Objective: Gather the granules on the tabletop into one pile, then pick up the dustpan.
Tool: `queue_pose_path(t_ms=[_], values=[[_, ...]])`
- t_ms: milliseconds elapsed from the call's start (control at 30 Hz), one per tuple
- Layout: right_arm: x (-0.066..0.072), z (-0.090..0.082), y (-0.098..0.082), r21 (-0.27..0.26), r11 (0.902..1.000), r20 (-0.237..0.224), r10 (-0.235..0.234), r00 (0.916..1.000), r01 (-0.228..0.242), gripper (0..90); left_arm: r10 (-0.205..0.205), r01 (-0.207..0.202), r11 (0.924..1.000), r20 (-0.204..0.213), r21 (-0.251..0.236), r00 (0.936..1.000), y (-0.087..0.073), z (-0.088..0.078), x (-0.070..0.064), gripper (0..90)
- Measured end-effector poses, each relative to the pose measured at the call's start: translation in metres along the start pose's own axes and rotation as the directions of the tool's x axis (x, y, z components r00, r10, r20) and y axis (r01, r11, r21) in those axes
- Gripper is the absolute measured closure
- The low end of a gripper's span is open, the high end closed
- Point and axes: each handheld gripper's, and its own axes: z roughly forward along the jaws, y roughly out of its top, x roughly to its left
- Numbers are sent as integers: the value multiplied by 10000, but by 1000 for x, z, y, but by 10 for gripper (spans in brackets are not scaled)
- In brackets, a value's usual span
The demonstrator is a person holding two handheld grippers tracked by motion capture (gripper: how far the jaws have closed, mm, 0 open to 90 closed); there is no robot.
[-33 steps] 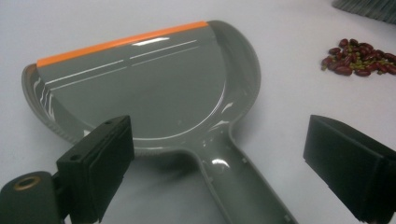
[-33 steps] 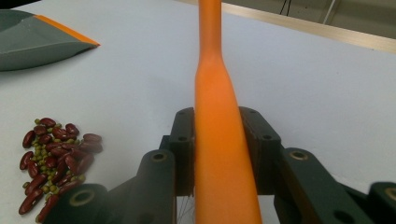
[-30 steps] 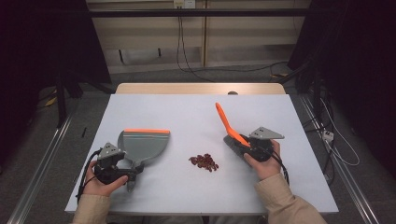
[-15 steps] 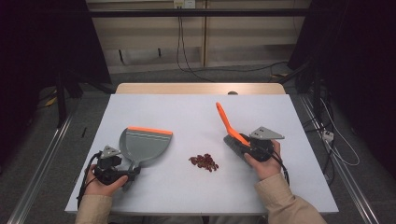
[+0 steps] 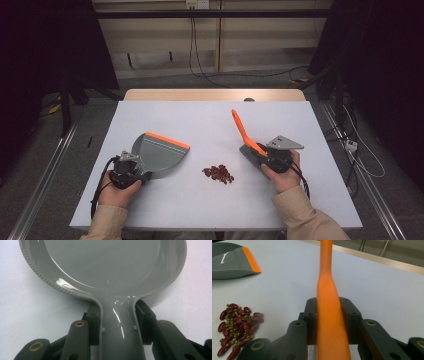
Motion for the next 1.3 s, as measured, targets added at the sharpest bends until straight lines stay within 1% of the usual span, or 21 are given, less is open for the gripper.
queue_pose_path(t_ms=[67,133,167,233,300,367,433,500,533,667,700,833,933,967,1100,1133,1167,1200,1300], values=[[0,0,0,5,10000,-12,-7,10000,7,698,278,-279,9996,-90,-23,9996,1,-1,0,633],[0,0,1,12,10000,-4,-15,10000,15,699,470,-474,9987,-198,-191,9987,2,-3,-1,634],[1,0,1,-21,10000,26,-4,10000,4,700,576,-577,9982,-93,-153,9983,2,-5,-1,635],[1,1,1,-16,10000,23,-61,10000,61,701,667,-663,9975,151,-248,9977,2,-7,-2,635],[2,1,1,0,10000,14,-63,10000,63,701,901,-894,9958,421,-181,9950,2,-10,-3,635],[2,0,1,16,10000,12,-86,10000,86,702,920,-907,9957,734,-209,9930,1,-14,-4,635],[1,0,1,12,10000,-8,-65,10000,65,702,1098,-1081,9939,924,-233,9897,1,-19,-6,635],[1,0,1,13,10000,8,-80,10000,80,702,1246,-1223,9921,1179,-263,9852,0,-24,-8,635],[1,1,1,12,10000,1,-74,10000,74,702,1396,-1374,9902,1341,-249,9811,0,-26,-9,635],[1,1,1,-6,10000,-19,-59,10000,59,703,1641,-1603,9864,1810,-352,9697,0,-32,-12,635],[1,1,1,-9,10000,-4,-70,10000,70,703,1681,-1638,9857,1867,-382,9679,0,-34,-13,635],[1,1,1,4,10000,-3,-53,10000,53,703,1948,-1913,9808,2212,-375,9556,1,-37,-18,635],[2,1,1,-6,10000,-17,-47,10000,47,704,2104,-2096,9774,2340,-287,9492,0,-37,-21,635],[2,2,1,-19,10000,-20,-73,10000,73,703,2139,-2128,9766,2358,-304,9480,0,-37,-22,635],[2,2,1,-25,10000,-40,-61,10000,61,703,2362,-2382,9709,2569,-240,9371,-1,-37,-24,635],[1,2,1,-28,10000,-38,-53,10000,53,703,2475,-2491,9681,2511,-260,9358,-2,-36,-25,635],[2,2,1,-31,10000,-46,-66,10000,66,704,2551,-2596,9656,2558,-166,9325,-2,-36,-26,635],[2,2,1,-37,9999,-32,-93,10000,93,704,2568,-2617,9650,2544,-149,9324,-3,-36,-27,635],[3,2,1,-29,9999,13,-163,9999,163,703,2550,-2621,9650,2717,-107,9280,-6,-37,-26,635]])
